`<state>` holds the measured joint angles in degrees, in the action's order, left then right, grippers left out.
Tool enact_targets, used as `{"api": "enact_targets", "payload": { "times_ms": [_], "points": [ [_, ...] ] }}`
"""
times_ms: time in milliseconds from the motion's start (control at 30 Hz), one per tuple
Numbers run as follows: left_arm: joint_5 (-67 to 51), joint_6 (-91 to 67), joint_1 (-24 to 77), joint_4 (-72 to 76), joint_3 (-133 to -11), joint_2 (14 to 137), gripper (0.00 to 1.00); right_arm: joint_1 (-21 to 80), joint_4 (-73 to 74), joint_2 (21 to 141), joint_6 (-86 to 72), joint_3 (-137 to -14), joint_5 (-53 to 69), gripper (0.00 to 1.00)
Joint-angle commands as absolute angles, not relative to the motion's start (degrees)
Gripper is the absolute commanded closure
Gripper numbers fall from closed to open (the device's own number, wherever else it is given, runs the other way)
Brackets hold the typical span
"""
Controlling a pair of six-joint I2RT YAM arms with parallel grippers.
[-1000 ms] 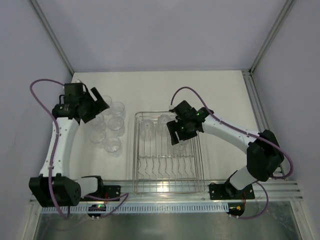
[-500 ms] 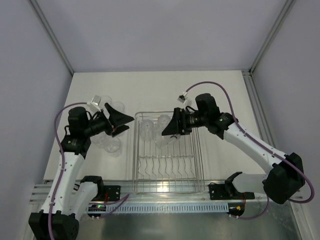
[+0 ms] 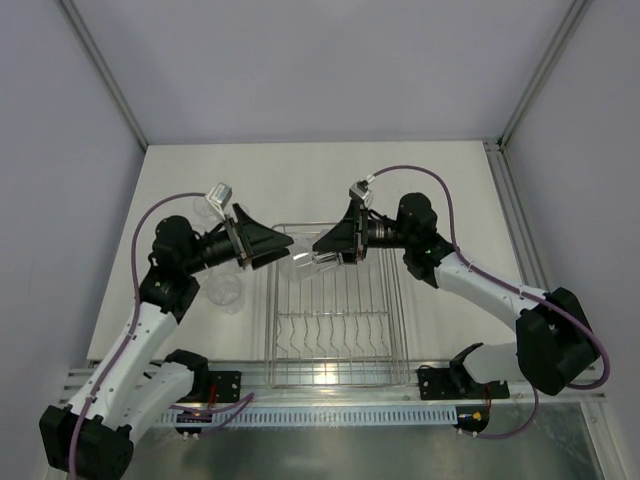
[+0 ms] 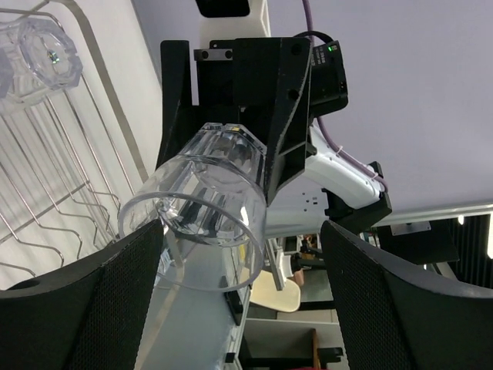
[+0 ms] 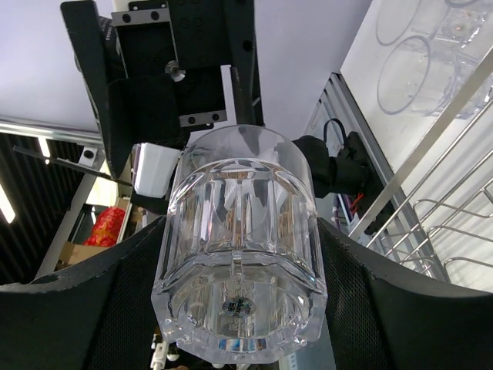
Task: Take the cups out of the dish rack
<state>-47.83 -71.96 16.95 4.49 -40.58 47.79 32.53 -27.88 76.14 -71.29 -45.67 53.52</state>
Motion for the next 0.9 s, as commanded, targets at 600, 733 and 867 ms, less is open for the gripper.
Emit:
{"api": "enact_targets", "payload": {
  "times_ms": [600,733,867],
  "points": [
    [-40.4,-78.7,25.4,14.9,-44.6,56.3,0.59,32.4,-24.2,76.0,-64.5,-50.8,55.9,0.9],
    [-38.5,-77.6,25.4,11.8,-44.6,56.3,0.7,32.4,-23.3,75.9,-63.4,-50.8,56.3,0.72],
    [-36.1,-76.3,25.3,8.6,-44.6,55.6,0.82,32.3,-20.0,75.2,-61.5,-51.2,56.2,0.4]
  ]
}}
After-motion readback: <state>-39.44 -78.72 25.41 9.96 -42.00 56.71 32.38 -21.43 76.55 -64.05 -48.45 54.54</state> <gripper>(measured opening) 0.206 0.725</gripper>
